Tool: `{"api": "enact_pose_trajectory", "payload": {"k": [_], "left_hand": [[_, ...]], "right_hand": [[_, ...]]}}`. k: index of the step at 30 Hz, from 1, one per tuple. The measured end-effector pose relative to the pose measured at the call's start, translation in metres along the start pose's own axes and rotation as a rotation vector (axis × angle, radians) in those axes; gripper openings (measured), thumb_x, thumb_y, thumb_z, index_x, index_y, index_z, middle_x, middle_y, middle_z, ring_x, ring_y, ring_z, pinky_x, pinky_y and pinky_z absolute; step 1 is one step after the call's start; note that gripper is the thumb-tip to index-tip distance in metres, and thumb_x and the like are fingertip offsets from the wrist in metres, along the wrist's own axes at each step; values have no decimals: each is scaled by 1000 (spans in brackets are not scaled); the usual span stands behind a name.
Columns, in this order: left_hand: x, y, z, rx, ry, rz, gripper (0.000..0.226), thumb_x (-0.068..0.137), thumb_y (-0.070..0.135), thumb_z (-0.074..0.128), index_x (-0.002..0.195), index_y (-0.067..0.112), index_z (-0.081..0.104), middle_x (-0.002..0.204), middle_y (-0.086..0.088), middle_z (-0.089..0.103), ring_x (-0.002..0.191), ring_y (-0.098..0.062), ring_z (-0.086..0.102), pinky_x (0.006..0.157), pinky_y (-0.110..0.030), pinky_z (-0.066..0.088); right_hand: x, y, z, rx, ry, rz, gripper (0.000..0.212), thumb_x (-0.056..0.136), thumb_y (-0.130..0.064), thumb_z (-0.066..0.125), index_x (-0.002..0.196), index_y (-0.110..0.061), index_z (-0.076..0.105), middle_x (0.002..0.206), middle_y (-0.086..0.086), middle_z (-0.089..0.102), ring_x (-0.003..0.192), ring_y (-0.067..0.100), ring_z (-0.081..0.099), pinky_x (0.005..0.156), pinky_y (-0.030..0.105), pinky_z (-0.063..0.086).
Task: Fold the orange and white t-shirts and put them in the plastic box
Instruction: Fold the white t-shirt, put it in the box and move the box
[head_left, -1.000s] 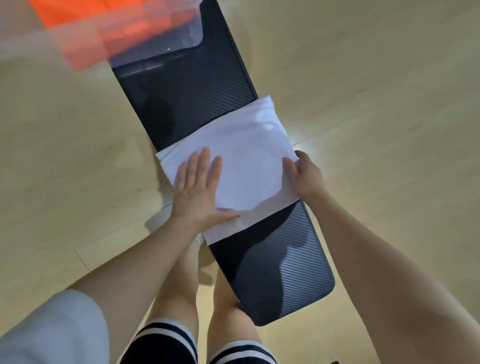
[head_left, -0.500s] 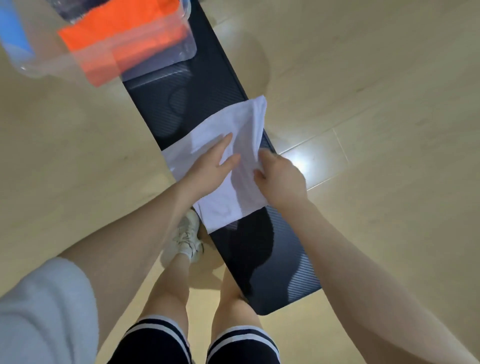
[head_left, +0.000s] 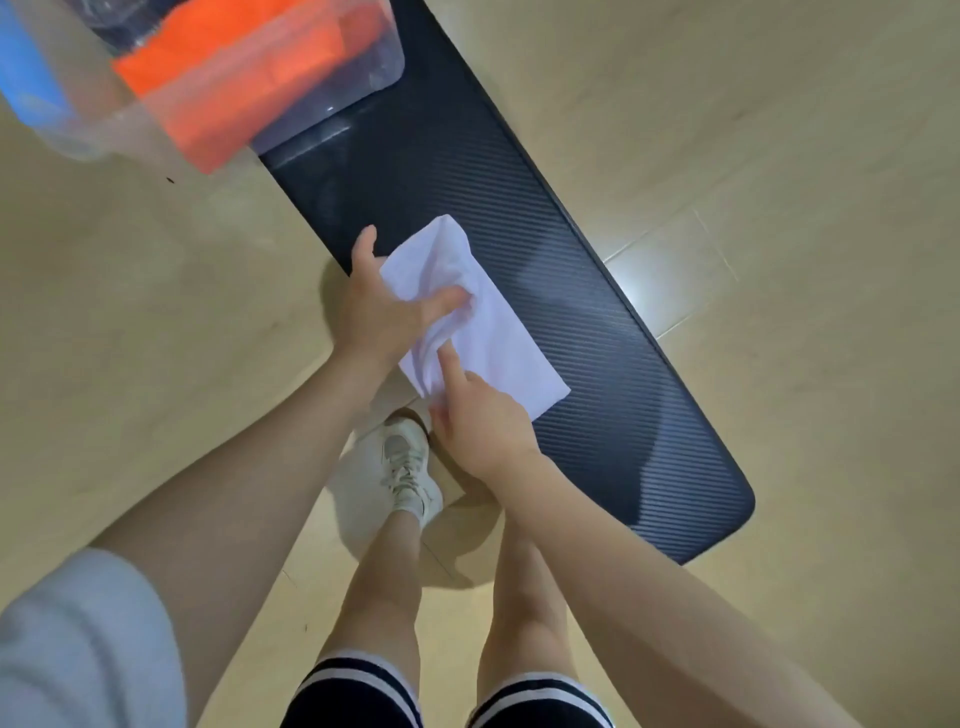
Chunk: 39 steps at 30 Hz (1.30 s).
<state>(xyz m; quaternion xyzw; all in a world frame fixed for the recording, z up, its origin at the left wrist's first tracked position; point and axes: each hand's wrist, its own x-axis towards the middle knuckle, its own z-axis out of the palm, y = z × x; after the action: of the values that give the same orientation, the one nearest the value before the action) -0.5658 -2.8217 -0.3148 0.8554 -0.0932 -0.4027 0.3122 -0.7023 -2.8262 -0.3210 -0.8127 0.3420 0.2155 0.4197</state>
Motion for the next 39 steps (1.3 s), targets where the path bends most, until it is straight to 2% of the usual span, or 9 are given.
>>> {"api": "enact_pose_trajectory", "payload": {"k": [3, 6, 11, 13, 16, 22, 30, 36, 39], "left_hand": [[1, 5, -1, 111, -59, 98, 74, 65, 58, 60, 129, 23, 46, 136, -4, 45, 115, -15, 48, 93, -27, 40], [17, 18, 0, 270, -115, 69, 47, 74, 65, 52, 74, 18, 56, 108, -8, 51, 83, -14, 49, 67, -22, 38], [47, 28, 1, 857, -137, 113, 42, 87, 41, 53, 107, 5, 54, 112, -12, 52, 89, -28, 51, 67, -33, 37], [50, 30, 0, 785, -150, 181, 29, 93, 31, 45, 92, 4, 56, 95, -10, 56, 92, -31, 52, 65, -31, 35], [51, 21, -7, 513, -213, 102, 32, 94, 26, 39, 69, 7, 44, 66, 1, 39, 78, -25, 42, 53, -30, 28], [58, -3, -14, 540, -104, 159, 47, 90, 23, 52, 133, 12, 38, 131, -10, 45, 116, -28, 45, 88, -35, 39], [52, -7, -26, 448, -427, -80, 54, 82, 45, 62, 121, 9, 54, 112, -9, 62, 100, -29, 59, 85, -38, 49], [23, -3, -75, 4, -571, -54, 46, 75, 49, 65, 113, 25, 56, 110, -1, 66, 100, -23, 64, 88, -39, 52], [6, 9, -111, -166, -493, -64, 42, 72, 51, 67, 105, 27, 58, 106, 0, 67, 97, -23, 65, 83, -37, 54]], "right_hand": [[5, 5, -10, 3, 34, -20, 68, 94, -17, 37, 148, -24, -3, 57, 0, 40, 48, 25, 41, 44, 27, 28], [17, 2, -16, -130, 45, -35, 68, 97, -21, 35, 147, -27, -11, 56, -1, 37, 45, 22, 38, 43, 25, 25], [32, -7, -12, -206, 106, -111, 57, 96, -23, 39, 147, -24, 15, 80, 5, 47, 60, 28, 48, 46, 28, 27], [30, 0, -12, -222, 346, -106, 40, 85, -13, 55, 125, -9, 50, 81, 10, 54, 64, 31, 54, 50, 29, 31], [19, 27, -7, -220, 424, 120, 31, 84, -14, 55, 114, -4, 54, 118, 17, 55, 101, 37, 53, 77, 42, 43], [-11, 58, 7, -8, 386, 527, 56, 86, -36, 57, 132, -9, 40, 137, 13, 42, 120, 34, 41, 93, 43, 37], [-5, 26, 23, 1240, 577, 1024, 49, 60, -37, 74, 101, -16, 54, 107, 8, 64, 95, 28, 62, 85, 45, 54], [-17, 5, -5, 1455, 614, 784, 31, 82, -19, 65, 112, -15, 57, 98, 2, 66, 83, 16, 63, 53, 21, 52], [-26, -17, -36, 1383, 551, 612, 37, 83, -24, 66, 116, -13, 55, 112, 9, 67, 100, 28, 65, 81, 41, 57]]}}
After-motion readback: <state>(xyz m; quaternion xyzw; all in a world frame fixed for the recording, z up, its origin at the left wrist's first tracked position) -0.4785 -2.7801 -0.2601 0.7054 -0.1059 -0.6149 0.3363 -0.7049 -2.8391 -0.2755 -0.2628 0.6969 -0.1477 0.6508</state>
